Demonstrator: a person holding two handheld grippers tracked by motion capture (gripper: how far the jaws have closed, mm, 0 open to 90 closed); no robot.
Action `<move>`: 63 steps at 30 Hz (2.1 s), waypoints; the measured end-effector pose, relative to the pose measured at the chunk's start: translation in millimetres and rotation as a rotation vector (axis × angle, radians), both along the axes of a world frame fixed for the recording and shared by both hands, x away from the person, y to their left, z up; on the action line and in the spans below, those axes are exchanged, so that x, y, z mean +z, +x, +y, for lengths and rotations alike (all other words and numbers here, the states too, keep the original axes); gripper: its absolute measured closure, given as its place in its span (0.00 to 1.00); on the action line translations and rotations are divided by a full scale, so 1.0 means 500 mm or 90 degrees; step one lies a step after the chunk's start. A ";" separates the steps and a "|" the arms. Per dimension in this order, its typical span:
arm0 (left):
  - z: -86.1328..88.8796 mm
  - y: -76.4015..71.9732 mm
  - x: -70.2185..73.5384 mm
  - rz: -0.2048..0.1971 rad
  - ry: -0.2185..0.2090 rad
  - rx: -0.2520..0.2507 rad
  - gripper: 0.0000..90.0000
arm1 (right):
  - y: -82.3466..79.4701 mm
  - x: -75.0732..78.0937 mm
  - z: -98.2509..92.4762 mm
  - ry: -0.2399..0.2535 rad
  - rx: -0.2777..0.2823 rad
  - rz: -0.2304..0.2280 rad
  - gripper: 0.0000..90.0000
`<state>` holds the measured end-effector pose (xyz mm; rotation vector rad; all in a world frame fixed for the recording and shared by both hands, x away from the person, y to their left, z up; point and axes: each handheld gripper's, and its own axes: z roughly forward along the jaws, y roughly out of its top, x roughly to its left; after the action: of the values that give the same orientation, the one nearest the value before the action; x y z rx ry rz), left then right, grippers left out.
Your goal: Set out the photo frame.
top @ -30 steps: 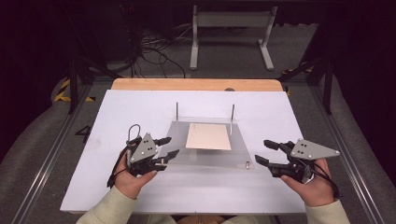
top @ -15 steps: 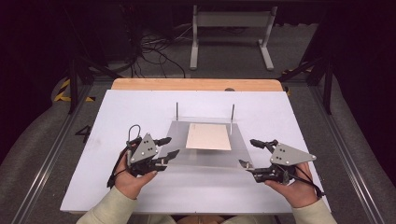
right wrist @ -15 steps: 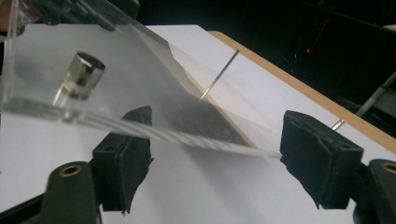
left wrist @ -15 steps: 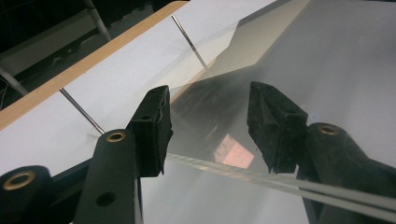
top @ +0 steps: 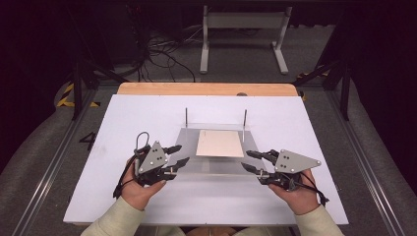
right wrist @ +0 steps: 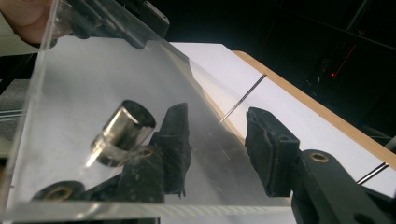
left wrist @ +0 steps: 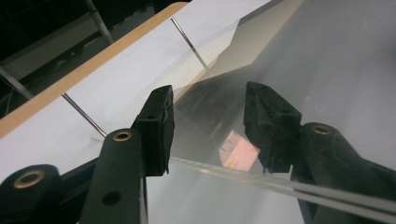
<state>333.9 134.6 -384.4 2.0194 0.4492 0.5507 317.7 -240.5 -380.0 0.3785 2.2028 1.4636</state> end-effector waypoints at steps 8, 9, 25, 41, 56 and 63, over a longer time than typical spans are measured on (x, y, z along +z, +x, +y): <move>0.002 0.004 0.009 -0.006 -0.001 -0.003 0.62 | 0.007 0.009 -0.002 0.011 0.002 0.010 0.65; 0.002 0.006 0.011 -0.005 -0.001 -0.003 0.62 | 0.008 0.011 -0.002 0.012 0.002 0.008 0.65; 0.001 0.009 0.104 -0.062 -0.026 0.000 0.67 | 0.018 0.094 -0.008 0.058 -0.024 -0.076 0.66; 0.017 -0.037 0.165 -0.071 -0.071 -0.026 0.70 | -0.039 0.168 -0.002 0.109 -0.031 -0.123 0.70; 0.033 -0.062 0.197 0.016 -0.122 -0.083 0.75 | -0.064 0.196 -0.017 0.196 -0.017 -0.059 0.68; 0.032 -0.047 0.182 -0.007 -0.153 -0.043 0.64 | -0.045 0.181 -0.013 0.204 -0.040 -0.065 0.63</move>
<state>310.4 150.4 -293.3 1.7938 0.4184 0.4451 295.1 -246.8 -289.3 0.4624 1.8612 1.7634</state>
